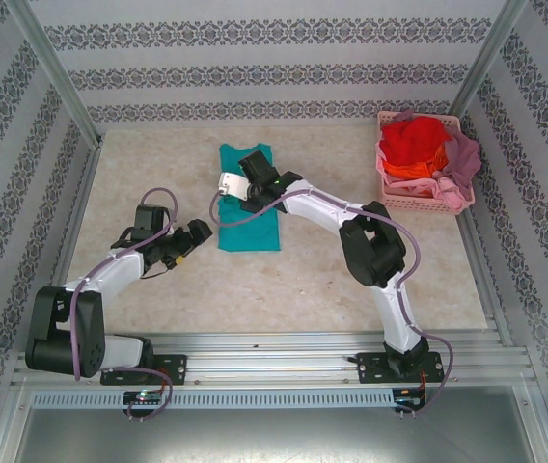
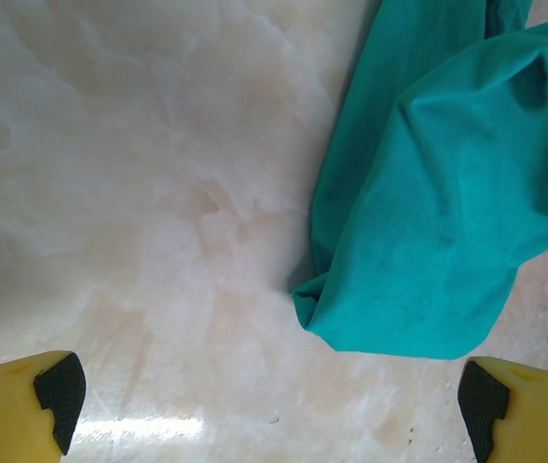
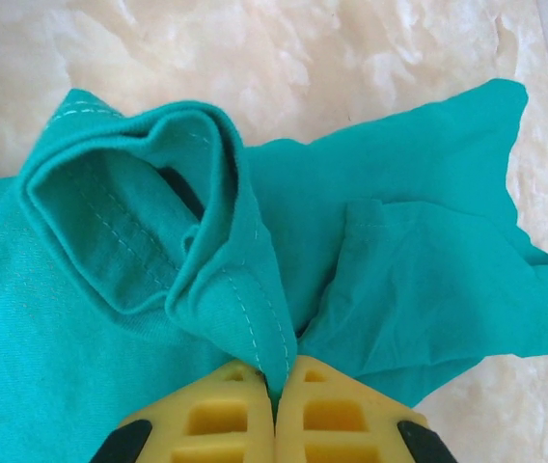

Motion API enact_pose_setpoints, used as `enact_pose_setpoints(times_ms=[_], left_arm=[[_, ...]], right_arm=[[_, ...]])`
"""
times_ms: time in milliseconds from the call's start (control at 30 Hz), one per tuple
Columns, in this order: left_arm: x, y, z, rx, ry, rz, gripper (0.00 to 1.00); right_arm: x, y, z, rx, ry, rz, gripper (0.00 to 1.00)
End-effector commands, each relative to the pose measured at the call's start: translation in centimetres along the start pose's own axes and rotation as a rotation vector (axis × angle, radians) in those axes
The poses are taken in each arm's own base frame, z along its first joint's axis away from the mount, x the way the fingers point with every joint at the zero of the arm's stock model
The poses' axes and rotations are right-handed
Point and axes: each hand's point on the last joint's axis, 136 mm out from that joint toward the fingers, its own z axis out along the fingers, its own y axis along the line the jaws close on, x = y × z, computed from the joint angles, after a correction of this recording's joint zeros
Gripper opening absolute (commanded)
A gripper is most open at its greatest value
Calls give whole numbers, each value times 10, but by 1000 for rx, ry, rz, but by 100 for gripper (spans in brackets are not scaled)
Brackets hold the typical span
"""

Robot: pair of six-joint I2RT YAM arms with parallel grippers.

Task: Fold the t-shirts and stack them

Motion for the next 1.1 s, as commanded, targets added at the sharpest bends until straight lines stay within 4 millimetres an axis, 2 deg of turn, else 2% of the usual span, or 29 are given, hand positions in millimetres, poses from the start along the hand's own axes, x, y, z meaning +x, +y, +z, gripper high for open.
enact_pose_setpoints(times_ms=[0,400,700,900,1067], left_arm=[[-2,-10,3,37,-4,42,100],[-3,-13,7,45,2,43,100],[0,-11,7,42,5,42,100],[0,-11,6,43,3,45,100],[0,-13,6,50,1,46,100]], right_arm=[[-6,-14,2,26,-22,13,0],[10,-21,21,43,18,36,0],[16,-17,39,26,27,50,0],[9,-19,35,28,2,60,0],[12,-19,41,30,13,57,0]])
